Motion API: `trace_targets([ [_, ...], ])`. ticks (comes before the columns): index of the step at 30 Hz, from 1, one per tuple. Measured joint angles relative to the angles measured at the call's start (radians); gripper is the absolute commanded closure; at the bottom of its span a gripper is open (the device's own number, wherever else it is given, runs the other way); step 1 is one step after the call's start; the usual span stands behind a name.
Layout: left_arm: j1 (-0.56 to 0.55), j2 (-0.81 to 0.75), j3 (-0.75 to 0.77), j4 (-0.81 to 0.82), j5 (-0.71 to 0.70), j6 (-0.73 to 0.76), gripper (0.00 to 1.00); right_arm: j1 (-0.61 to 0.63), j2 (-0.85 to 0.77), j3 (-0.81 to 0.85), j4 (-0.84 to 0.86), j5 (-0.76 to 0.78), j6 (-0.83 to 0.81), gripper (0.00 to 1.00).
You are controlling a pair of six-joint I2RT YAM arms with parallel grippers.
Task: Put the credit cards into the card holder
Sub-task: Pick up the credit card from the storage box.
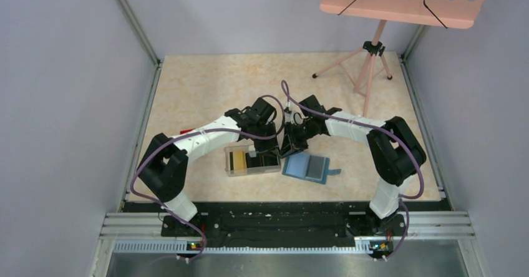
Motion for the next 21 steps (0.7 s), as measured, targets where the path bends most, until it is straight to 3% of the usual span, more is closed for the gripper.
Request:
trace_targets([
  [5,-0.002,0.017,0.000,0.007,0.028,-0.002,0.78,0.000,0.000,0.000,-0.002,0.014,-0.004,0.86],
  [11,-0.002,0.031,0.016,-0.016,0.023,0.001,0.99,0.000,0.000,0.000,-0.001,0.015,-0.005,0.86],
  [13,-0.002,0.037,0.026,-0.031,0.019,0.003,1.00,0.000,0.000,0.000,0.000,0.013,-0.005,0.84],
  [21,-0.003,0.034,0.037,-0.076,-0.021,0.004,1.00,-0.011,-0.056,0.000,0.002,0.008,0.000,0.53],
])
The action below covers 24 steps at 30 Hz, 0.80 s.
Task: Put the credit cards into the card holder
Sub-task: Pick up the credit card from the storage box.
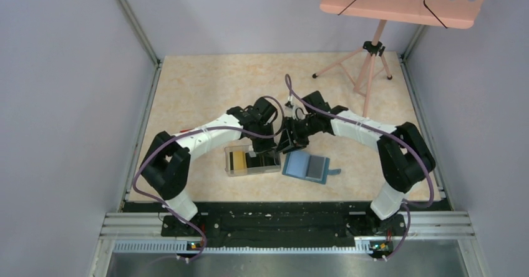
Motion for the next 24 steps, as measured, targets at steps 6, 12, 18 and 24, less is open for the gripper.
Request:
trace_targets([
  [6,-0.005,-0.054,0.000,-0.030,-0.064,-0.004,1.00,-0.048,-0.131,0.000,0.004,-0.019,0.002,0.38],
  [12,-0.007,-0.226,-0.007,0.013,-0.089,-0.006,1.00,-0.180,-0.237,-0.029,0.039,-0.102,0.021,0.36],
  [18,-0.006,-0.383,-0.107,0.205,-0.009,-0.006,1.00,-0.299,-0.307,-0.126,0.137,-0.267,0.091,0.38],
  [24,-0.006,-0.409,-0.205,0.401,0.114,-0.035,1.00,-0.302,-0.327,-0.232,0.356,-0.418,0.241,0.43],
])
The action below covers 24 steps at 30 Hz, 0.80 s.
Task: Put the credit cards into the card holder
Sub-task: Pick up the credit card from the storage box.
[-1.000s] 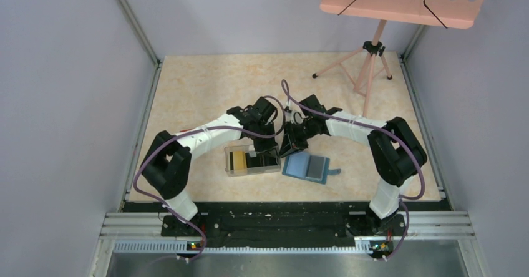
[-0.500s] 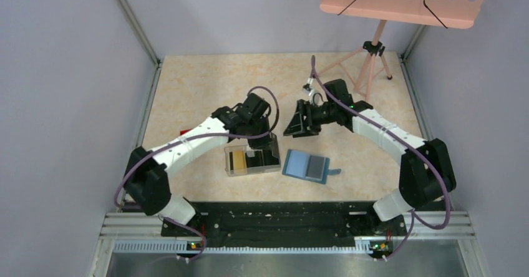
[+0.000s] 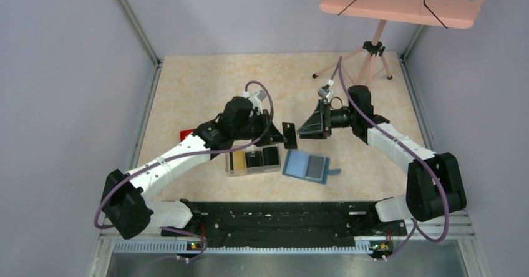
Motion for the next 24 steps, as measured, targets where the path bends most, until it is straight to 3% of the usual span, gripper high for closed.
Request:
trace_targets([
  [7,0.000,0.000,-0.019,0.148,0.110,-0.034,1.00,0.000,-0.003,-0.051,0.171,-0.072,0.121,0.48],
  [10,0.000,0.000,-0.023,0.185,0.132,-0.046,1.00,0.000,-0.007,-0.064,0.220,-0.091,0.144,0.54],
  [15,0.000,0.016,-0.024,0.212,0.159,-0.055,0.99,0.000,-0.016,-0.111,0.326,-0.118,0.217,0.84],
  [18,0.001,0.039,-0.024,0.216,0.168,-0.058,0.88,0.000,-0.017,-0.129,0.397,-0.132,0.262,1.00],
  [21,0.006,0.061,-0.024,0.216,0.176,-0.060,0.71,-0.001,-0.017,-0.141,0.441,-0.140,0.295,1.00],
  [24,0.005,0.082,-0.024,0.211,0.180,-0.051,0.68,-0.005,-0.025,-0.142,0.401,-0.131,0.273,1.00],
])
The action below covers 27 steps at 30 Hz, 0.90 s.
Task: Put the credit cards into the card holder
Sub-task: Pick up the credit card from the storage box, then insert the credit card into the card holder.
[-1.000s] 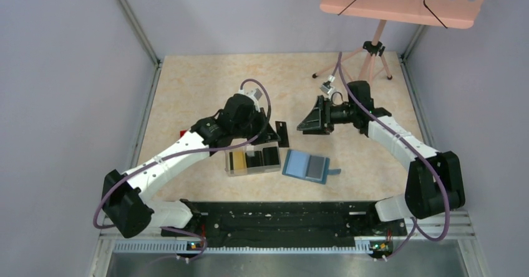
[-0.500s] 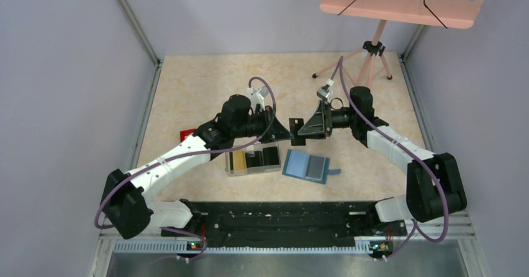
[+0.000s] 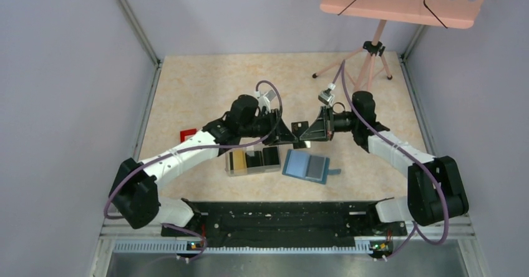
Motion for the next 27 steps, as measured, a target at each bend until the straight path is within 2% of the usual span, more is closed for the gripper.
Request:
trace_targets([
  [5,-0.006,0.101,0.090,-0.142,-0.043,0.040,0.68,-0.039,-0.027,0.003,-0.278,0.082,-0.190,1.00],
  [8,-0.025,0.238,0.245,-0.304,-0.122,0.089,0.67,-0.077,-0.036,0.005,-0.455,0.169,-0.298,1.00],
  [13,-0.052,0.442,0.439,-0.504,-0.239,0.153,0.66,-0.090,-0.060,0.010,-0.644,0.323,-0.418,1.00],
  [19,-0.072,0.606,0.507,-0.673,-0.334,0.200,0.69,-0.090,-0.067,0.000,-0.724,0.445,-0.501,1.00],
  [27,-0.080,0.650,0.504,-0.734,-0.343,0.206,0.89,-0.090,-0.040,-0.092,-0.711,0.505,-0.542,1.00],
])
